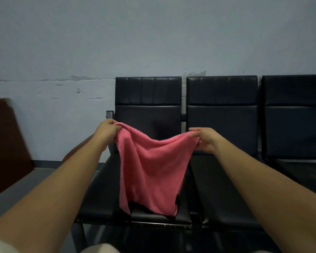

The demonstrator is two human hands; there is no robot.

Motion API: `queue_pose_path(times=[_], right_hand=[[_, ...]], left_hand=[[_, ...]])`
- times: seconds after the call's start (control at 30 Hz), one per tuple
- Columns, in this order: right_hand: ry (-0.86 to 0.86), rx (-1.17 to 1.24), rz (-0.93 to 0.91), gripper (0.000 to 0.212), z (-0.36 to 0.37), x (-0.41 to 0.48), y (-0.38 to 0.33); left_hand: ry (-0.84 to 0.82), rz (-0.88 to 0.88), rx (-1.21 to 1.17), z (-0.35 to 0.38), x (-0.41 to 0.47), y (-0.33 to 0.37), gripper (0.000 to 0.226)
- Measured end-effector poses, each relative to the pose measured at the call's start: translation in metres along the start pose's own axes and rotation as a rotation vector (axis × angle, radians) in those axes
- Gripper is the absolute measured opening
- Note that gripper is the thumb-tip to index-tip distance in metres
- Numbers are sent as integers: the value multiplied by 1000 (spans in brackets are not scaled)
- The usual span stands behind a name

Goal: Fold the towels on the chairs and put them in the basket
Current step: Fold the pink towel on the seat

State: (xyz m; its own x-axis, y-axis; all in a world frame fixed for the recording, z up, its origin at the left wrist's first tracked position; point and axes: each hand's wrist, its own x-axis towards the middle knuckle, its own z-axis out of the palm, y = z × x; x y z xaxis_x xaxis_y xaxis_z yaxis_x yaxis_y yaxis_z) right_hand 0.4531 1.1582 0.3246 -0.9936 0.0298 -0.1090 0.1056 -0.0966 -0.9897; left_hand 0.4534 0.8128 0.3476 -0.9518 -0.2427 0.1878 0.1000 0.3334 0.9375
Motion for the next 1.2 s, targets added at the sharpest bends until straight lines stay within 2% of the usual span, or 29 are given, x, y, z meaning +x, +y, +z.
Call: queue_pose_path(times=[0.13, 0.23, 0.33, 0.43, 0.5, 0.53, 0.6, 0.63, 0.7, 0.77, 0.8, 0.93, 1.1, 1.2], right_hand=[[180, -564, -169, 24, 6, 14, 23], [242, -635, -188, 21, 5, 19, 26], [197, -428, -72, 16, 8, 35, 32], [236, -31, 67, 10, 15, 63, 39], [185, 226, 240, 3, 19, 86, 37], [157, 315, 301, 11, 20, 99, 35], [97, 352, 305, 21, 25, 127, 33], [69, 270, 273, 19, 29, 139, 33], [86, -58, 133, 8, 37, 167, 36], [147, -394, -48, 21, 40, 188, 31], [161, -472, -108, 23, 40, 195, 23], [232, -429, -313, 11, 37, 220, -25], [309, -344, -469, 4, 39, 210, -64], [347, -213, -487, 9, 39, 189, -67]], left_hand=[[38, -19, -60, 3, 1, -10, 17], [103, -25, -67, -3, 6, -24, 21], [84, -14, -52, -1, 15, -33, 23], [47, -16, -49, 5, 32, -45, 23], [61, -6, -30, 9, 49, -55, 17], [73, 0, -17, 11, 57, -61, 11], [100, 1, 18, 16, 77, -71, 10], [109, -3, 38, 19, 86, -75, 9], [120, -21, 61, 26, 110, -84, 19], [119, -40, 24, 30, 129, -84, 22], [120, -39, -21, 31, 136, -79, 23], [183, 44, -170, 29, 154, -52, 32], [273, 199, -150, 25, 158, -23, 27], [258, 242, -60, 15, 145, -18, 26]])
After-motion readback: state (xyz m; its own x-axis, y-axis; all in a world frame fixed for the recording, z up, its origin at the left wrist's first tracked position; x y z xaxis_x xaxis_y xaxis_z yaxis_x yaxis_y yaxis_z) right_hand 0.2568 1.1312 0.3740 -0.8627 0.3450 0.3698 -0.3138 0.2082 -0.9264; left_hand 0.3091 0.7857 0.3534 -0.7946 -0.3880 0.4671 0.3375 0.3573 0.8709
